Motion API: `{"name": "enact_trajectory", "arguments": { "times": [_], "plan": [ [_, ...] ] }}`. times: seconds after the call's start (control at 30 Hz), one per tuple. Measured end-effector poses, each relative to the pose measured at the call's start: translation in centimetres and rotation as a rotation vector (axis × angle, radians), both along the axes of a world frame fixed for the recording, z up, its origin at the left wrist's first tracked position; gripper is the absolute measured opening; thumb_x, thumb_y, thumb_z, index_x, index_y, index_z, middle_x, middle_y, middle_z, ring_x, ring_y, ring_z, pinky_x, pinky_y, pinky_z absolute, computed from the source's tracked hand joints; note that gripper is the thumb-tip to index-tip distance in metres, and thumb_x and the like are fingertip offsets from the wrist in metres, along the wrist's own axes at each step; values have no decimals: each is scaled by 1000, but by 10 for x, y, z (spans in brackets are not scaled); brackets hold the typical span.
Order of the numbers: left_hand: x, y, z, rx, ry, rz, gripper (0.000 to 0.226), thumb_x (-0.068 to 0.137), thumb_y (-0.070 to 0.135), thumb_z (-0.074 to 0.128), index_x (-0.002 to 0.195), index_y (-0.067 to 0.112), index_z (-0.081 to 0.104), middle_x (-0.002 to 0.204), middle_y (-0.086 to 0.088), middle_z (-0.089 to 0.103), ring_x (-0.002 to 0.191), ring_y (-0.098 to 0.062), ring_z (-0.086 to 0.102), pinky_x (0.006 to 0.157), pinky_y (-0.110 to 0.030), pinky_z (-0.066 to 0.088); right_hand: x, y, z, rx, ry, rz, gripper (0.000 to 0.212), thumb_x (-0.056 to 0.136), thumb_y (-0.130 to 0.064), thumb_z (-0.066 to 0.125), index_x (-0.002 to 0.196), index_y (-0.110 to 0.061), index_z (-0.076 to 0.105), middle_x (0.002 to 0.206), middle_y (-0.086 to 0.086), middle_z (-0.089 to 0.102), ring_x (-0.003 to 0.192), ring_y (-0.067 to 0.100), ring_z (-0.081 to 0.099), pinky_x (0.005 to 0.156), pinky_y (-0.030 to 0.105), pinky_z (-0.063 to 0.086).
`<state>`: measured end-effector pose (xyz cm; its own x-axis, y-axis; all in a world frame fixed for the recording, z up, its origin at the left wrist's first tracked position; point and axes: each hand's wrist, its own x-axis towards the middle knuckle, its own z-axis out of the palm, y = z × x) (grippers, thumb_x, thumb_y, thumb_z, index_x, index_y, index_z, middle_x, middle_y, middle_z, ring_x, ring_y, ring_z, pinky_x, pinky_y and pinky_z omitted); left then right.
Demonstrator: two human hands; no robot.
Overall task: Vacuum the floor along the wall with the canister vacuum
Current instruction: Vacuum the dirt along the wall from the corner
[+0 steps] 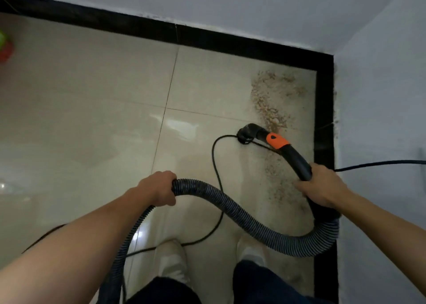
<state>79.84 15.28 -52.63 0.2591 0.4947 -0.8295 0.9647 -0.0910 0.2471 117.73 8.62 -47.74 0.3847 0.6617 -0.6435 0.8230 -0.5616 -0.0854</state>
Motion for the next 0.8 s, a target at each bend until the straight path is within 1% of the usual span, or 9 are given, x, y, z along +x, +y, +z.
{"name": "enact_trajectory", "arguments": {
  "times": [0.1, 0.17, 0.23, 0.3, 0.4, 0.53, 0.63, 0.73, 0.8],
  "plan": [
    [0, -27, 22, -26, 1, -42, 28, 71, 19, 68, 74, 27, 42, 83, 3, 55, 77, -18, 58, 56, -26, 39, -2, -29, 17, -84, 57, -16, 35, 79, -34, 73, 104, -17, 54, 83, 5, 61, 73, 23, 61, 61, 31, 46],
    [1, -37, 32, -12, 7, -26, 25, 72, 20, 67, 82, 24, 45, 83, 3, 54, 78, -19, 58, 58, -27, 39, -4, -32, 23, -72, 45, -74, 36, 79, -34, 73, 104, -16, 54, 85, 7, 62, 75, 27, 61, 64, 33, 47],
    [-5, -39, 41, 18, 27, 32, 26, 73, 20, 67, 87, 21, 45, 82, 3, 52, 77, -19, 56, 58, -27, 39, -9, -20, 24, -36, 14, -116, 35, 79, -32, 71, 104, -15, 54, 88, 9, 60, 78, 30, 60, 67, 34, 47],
    [-17, -34, 46, 50, 53, 112, 26, 73, 19, 67, 85, 21, 45, 81, 3, 52, 74, -18, 55, 57, -27, 38, -19, 0, 21, -14, 21, -100, 34, 79, -33, 71, 103, -18, 52, 87, 7, 59, 77, 29, 59, 66, 33, 47],
    [-35, -27, 52, 79, 89, 179, 26, 72, 19, 68, 82, 23, 45, 78, 4, 52, 72, -18, 54, 57, -27, 39, -43, 28, 14, -29, 52, 53, 33, 77, -35, 72, 96, -21, 48, 77, 0, 53, 67, 19, 54, 55, 28, 39],
    [-43, -35, 61, 45, 114, 159, 23, 75, 19, 67, 86, 23, 47, 80, 4, 53, 75, -19, 55, 59, -28, 39, -74, 36, 14, -119, 108, 288, 33, 76, -35, 71, 97, -22, 48, 83, 1, 55, 73, 22, 57, 59, 31, 43],
    [-37, -49, 67, -11, 113, 146, 21, 77, 20, 64, 89, 22, 47, 86, 3, 54, 78, -19, 55, 62, -28, 39, -87, 39, 17, -172, 105, 472, 32, 77, -35, 70, 97, -22, 48, 82, 0, 55, 71, 20, 56, 56, 30, 40],
    [-30, -63, 71, -42, 111, 145, 21, 78, 21, 62, 90, 22, 44, 89, 1, 52, 80, -19, 53, 65, -29, 40, -88, 56, 23, -153, 31, 527, 33, 80, -35, 68, 102, -19, 49, 84, 2, 54, 73, 23, 55, 56, 30, 39],
    [-31, -69, 71, -39, 120, 185, 22, 79, 22, 62, 91, 20, 43, 90, 0, 53, 82, -20, 55, 66, -31, 42, -90, 76, 25, -107, -14, 490, 35, 82, -36, 67, 104, -17, 48, 87, 5, 55, 76, 25, 57, 62, 33, 48]
  ]
}}
